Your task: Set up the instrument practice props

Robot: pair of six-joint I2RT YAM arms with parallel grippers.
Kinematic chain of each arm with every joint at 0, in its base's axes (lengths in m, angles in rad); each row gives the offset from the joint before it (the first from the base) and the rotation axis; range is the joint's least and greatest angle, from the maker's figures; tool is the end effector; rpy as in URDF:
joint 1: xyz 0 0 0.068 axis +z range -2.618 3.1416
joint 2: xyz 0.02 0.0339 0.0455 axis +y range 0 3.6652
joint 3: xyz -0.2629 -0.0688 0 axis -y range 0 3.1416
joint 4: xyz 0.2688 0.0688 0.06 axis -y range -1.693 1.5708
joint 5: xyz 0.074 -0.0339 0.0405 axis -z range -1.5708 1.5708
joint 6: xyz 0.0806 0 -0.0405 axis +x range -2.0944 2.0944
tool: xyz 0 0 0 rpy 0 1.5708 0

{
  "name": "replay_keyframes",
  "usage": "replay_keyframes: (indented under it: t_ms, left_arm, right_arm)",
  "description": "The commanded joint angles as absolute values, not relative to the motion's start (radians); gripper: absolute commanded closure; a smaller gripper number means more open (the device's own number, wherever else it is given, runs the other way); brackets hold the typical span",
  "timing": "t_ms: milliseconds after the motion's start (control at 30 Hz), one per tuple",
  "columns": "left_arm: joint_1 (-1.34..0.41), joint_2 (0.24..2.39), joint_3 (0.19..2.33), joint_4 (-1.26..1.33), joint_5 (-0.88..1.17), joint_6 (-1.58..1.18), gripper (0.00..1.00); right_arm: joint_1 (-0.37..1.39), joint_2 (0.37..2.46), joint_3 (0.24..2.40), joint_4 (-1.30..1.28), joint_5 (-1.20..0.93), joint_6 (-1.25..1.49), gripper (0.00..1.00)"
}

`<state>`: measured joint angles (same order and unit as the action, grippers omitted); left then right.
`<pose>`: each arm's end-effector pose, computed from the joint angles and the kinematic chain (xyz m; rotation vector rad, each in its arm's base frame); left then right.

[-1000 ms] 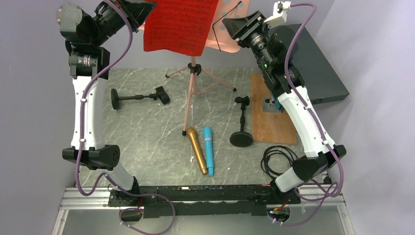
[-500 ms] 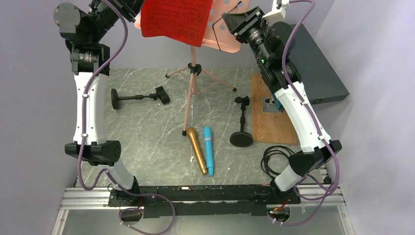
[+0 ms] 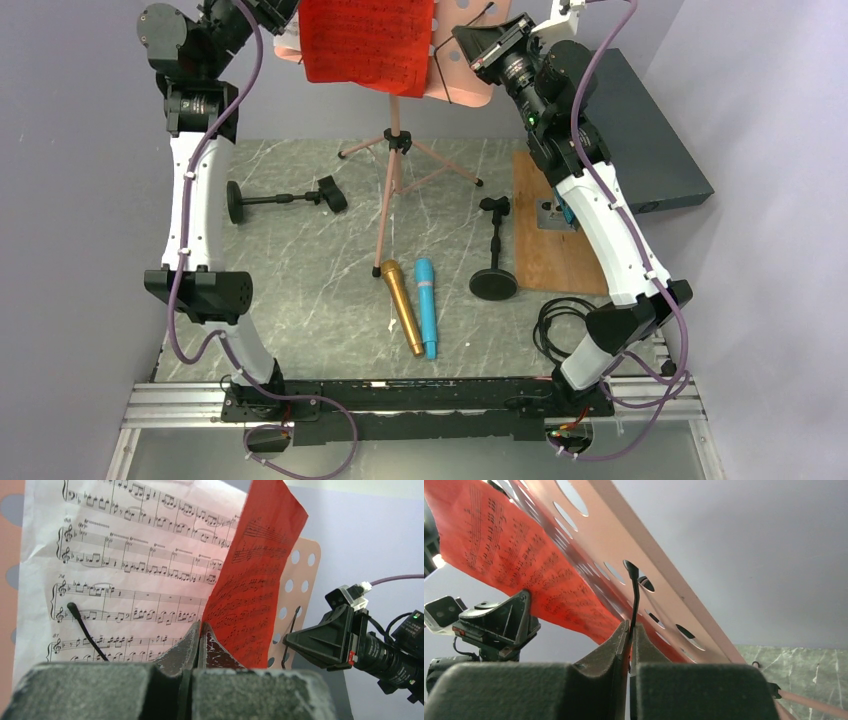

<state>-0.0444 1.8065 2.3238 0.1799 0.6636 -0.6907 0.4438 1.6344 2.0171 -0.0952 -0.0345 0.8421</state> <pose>0.3882 -0.0669 0.6425 0.3341 1.0337 -0.9538 0.3708 0.1794 0.5757 0.2396 1.3470 1.1165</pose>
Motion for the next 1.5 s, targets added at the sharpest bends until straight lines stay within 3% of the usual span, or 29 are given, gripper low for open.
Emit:
replay_keyframes:
  t_ms: [0, 233, 900, 1167, 1467]
  left_arm:
    - [-0.040, 1.776, 2.348, 0.254, 0.604, -0.720, 1.00]
    - [-0.043, 1.823, 2.425, 0.250, 0.631, -0.699, 1.00]
    - [-0.123, 1.851, 2.396, 0.320, 0.649, -0.702, 1.00]
    - [-0.165, 1.834, 2.337, 0.350, 0.601, -0.680, 1.00]
    - [-0.228, 1.860, 2.354, 0.355, 0.602, -0.664, 1.00]
  right_arm:
    - [0.446, 1.630, 2.053, -0.053, -0.038, 0.838, 1.00]
    - [0.446, 1.625, 2.043, -0.014, -0.081, 0.823, 1.00]
    - [0.445, 1.581, 1.959, 0.118, -0.210, 0.698, 1.00]
    - [0.443, 1.501, 1.812, 0.103, -0.142, 0.805, 1.00]
    - [0.409, 1.496, 1.836, 0.047, -0.230, 0.890, 1.00]
